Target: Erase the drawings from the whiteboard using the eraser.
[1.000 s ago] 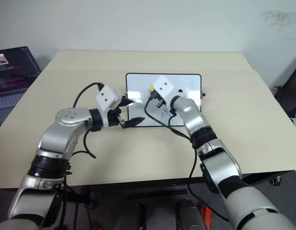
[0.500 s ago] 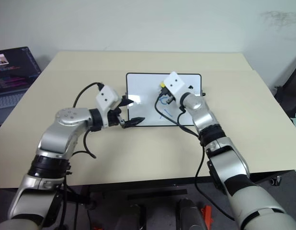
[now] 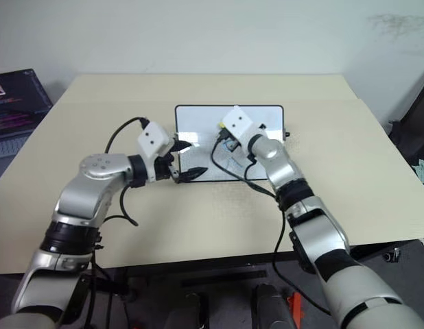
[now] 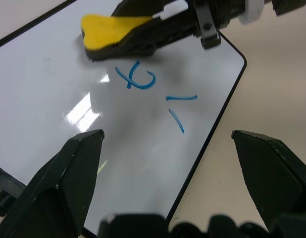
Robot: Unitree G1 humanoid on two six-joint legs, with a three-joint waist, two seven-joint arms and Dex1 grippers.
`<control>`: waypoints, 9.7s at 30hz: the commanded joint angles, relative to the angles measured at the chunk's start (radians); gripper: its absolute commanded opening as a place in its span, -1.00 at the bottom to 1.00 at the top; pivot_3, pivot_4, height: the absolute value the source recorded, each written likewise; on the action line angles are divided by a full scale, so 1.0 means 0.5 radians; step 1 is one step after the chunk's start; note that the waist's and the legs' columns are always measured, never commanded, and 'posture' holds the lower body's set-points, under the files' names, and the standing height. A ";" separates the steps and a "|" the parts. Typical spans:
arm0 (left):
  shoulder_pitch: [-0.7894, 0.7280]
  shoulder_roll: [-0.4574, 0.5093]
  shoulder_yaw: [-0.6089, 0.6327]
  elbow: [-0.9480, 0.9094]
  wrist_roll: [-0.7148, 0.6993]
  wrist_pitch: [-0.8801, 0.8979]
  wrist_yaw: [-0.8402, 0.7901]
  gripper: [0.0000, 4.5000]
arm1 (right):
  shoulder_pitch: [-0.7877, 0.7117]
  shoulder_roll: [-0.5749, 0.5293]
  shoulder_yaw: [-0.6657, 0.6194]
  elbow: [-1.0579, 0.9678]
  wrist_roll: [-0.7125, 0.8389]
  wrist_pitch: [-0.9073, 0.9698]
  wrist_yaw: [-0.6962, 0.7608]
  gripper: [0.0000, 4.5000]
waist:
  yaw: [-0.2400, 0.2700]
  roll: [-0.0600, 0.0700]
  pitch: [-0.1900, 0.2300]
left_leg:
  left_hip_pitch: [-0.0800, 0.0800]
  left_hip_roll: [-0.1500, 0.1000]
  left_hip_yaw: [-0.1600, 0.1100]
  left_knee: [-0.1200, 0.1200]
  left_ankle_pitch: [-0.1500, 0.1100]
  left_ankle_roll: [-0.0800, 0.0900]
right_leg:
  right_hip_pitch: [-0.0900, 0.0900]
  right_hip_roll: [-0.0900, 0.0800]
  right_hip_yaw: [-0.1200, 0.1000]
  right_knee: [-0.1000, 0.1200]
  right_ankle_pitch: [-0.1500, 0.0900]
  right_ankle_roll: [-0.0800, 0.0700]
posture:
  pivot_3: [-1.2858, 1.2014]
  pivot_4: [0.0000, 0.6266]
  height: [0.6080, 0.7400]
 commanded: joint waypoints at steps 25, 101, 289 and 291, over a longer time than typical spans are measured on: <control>-0.053 0.008 0.038 -0.040 0.007 -0.042 0.010 1.00 | -0.085 -0.209 -0.029 0.145 -0.087 -0.104 -0.039 -0.57 | 0.020 0.000 0.000 | 0.000 -0.001 0.001 0.001 0.000 0.000 | 0.002 -0.001 0.001 -0.001 0.000 0.000 | 0.03 -0.52 1.00; 0.259 0.282 0.131 -0.216 -0.065 0.003 -0.149 1.00 | 0.772 -0.860 -0.146 -1.545 0.112 0.536 0.689 -0.57 | 0.021 0.000 0.000 | -0.001 -0.001 0.003 -0.001 -0.001 -0.001 | -0.001 -0.002 0.001 -0.002 -0.005 -0.001 | 0.03 -0.52 1.00; 0.293 0.202 0.069 -0.245 -0.022 -0.010 -0.057 1.00 | 0.140 -0.467 0.331 -0.246 -0.430 0.039 0.534 -0.57 | 0.018 -0.002 0.000 | 0.004 0.000 -0.004 0.000 -0.001 -0.001 | -0.003 -0.003 -0.005 -0.003 0.004 -0.011 | 0.03 -0.52 1.00; 0.289 0.201 0.066 -0.243 -0.021 -0.010 -0.058 1.00 | 0.159 -0.506 0.329 -0.263 -0.437 0.045 0.540 -0.57 | 0.019 -0.002 0.000 | 0.004 0.000 -0.004 0.000 -0.001 -0.001 | -0.002 -0.003 -0.005 -0.003 0.004 -0.011 | 0.03 -0.52 1.00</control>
